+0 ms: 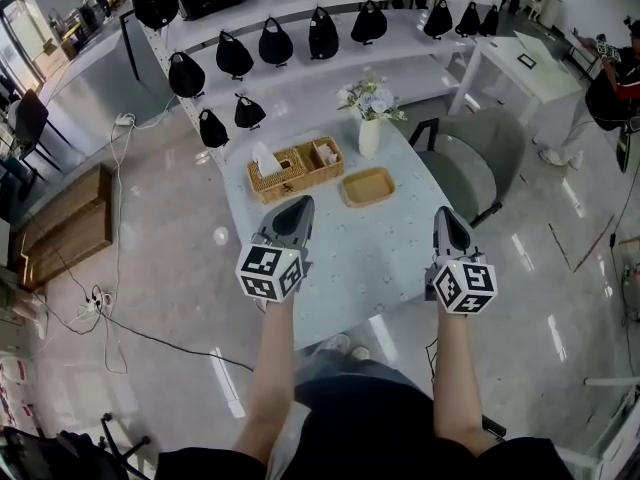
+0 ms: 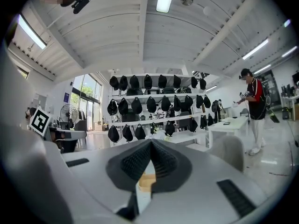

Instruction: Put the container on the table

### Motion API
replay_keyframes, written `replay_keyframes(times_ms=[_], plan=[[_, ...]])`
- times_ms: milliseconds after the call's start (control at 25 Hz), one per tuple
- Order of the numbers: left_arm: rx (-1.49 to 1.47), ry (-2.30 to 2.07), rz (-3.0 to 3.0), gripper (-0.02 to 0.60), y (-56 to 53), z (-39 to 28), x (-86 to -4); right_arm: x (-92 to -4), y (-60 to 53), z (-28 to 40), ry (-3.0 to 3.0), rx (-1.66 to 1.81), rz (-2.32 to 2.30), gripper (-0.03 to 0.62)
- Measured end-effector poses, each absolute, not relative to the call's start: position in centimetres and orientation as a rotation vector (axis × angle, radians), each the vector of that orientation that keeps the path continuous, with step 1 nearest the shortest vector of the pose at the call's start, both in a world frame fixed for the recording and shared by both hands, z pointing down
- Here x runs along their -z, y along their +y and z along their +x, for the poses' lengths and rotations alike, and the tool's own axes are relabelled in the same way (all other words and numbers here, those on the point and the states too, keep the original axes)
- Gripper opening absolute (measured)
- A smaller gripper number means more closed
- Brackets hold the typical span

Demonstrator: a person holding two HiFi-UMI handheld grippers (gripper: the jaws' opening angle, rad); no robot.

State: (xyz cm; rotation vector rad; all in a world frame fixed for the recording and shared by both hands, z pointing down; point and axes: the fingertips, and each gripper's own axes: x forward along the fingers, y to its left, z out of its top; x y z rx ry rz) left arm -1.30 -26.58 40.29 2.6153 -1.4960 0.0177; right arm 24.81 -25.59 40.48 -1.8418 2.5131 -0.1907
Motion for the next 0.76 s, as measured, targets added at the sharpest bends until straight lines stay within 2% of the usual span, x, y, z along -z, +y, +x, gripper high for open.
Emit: replay_keyframes(times_ms=[760], plan=[[-0.049,-1.476,2.599,0.008,-27.36,-1.08,-41.33,-41.31,-26.42,24.49,2.539,0.224,-1.836,-0.002]])
